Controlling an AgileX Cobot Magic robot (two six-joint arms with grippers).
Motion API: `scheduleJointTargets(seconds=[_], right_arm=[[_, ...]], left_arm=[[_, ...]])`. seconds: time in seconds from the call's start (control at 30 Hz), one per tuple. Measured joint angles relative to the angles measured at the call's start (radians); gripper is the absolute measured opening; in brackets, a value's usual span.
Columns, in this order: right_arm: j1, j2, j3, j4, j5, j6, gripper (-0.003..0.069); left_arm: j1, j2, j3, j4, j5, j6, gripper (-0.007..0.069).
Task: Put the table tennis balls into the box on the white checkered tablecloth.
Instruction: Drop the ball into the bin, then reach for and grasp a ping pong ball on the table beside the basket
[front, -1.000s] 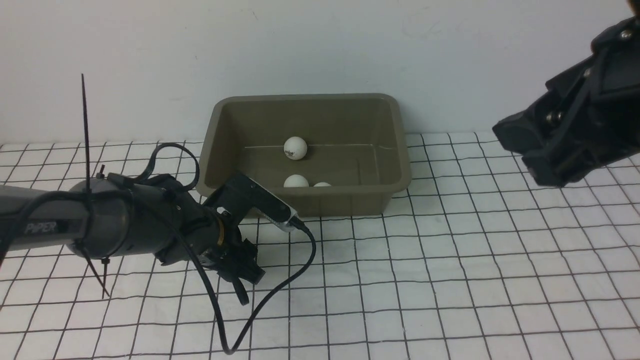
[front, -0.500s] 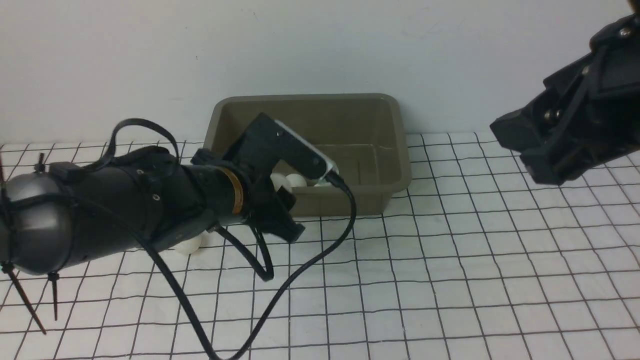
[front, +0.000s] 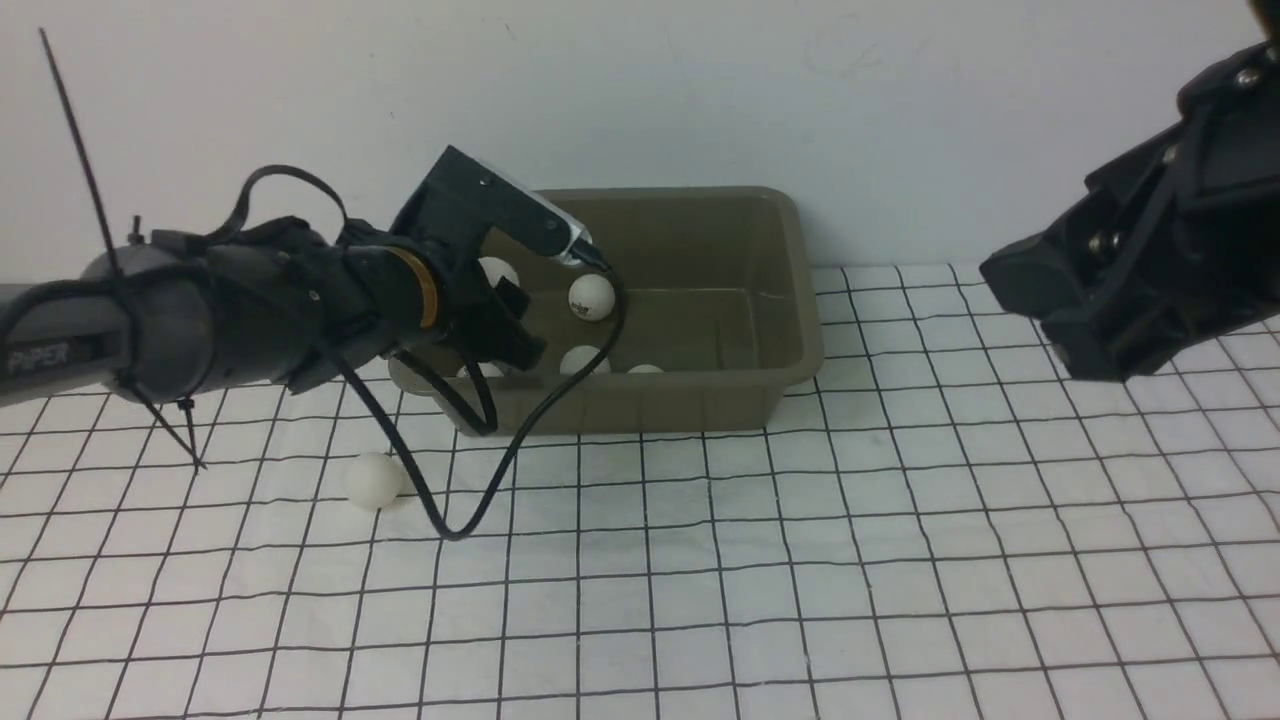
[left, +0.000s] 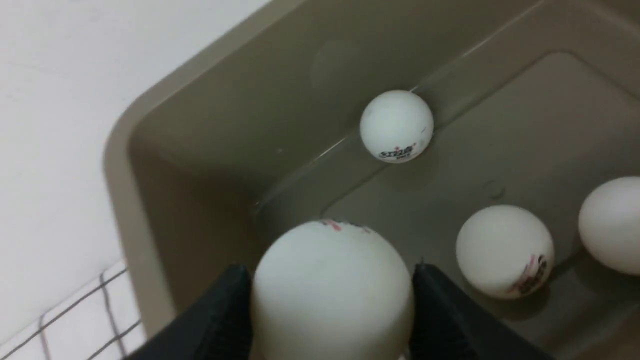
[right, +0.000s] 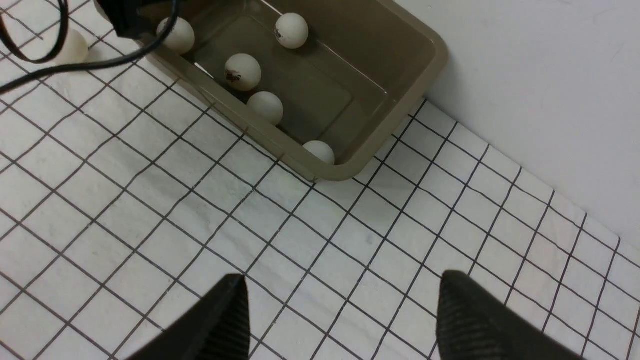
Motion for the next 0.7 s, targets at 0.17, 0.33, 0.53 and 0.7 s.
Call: scheduleJointTargets(seconds=[0.17, 0.33, 0.53, 0.7], right_arm=[[0.000, 0.000, 0.000, 0.001, 0.002, 0.000, 0.0459], [0.000, 0.000, 0.000, 0.001, 0.008, 0.000, 0.0459], [0.000, 0.000, 0.000, 0.001, 0.011, -0.001, 0.0459], [0.000, 0.000, 0.000, 0.001, 0.013, -0.016, 0.0459]], left_arm=[[-0.033, -0.006, -0.034, 0.011, 0.082, -0.098, 0.0495], [-0.035, -0.091, -0.024, 0.007, 0.266, -0.113, 0.0501], [-0.033, -0.279, 0.013, -0.071, 0.489, -0.104, 0.0424], [-0.033, -0.400, 0.059, -0.162, 0.626, -0.027, 0.0380]])
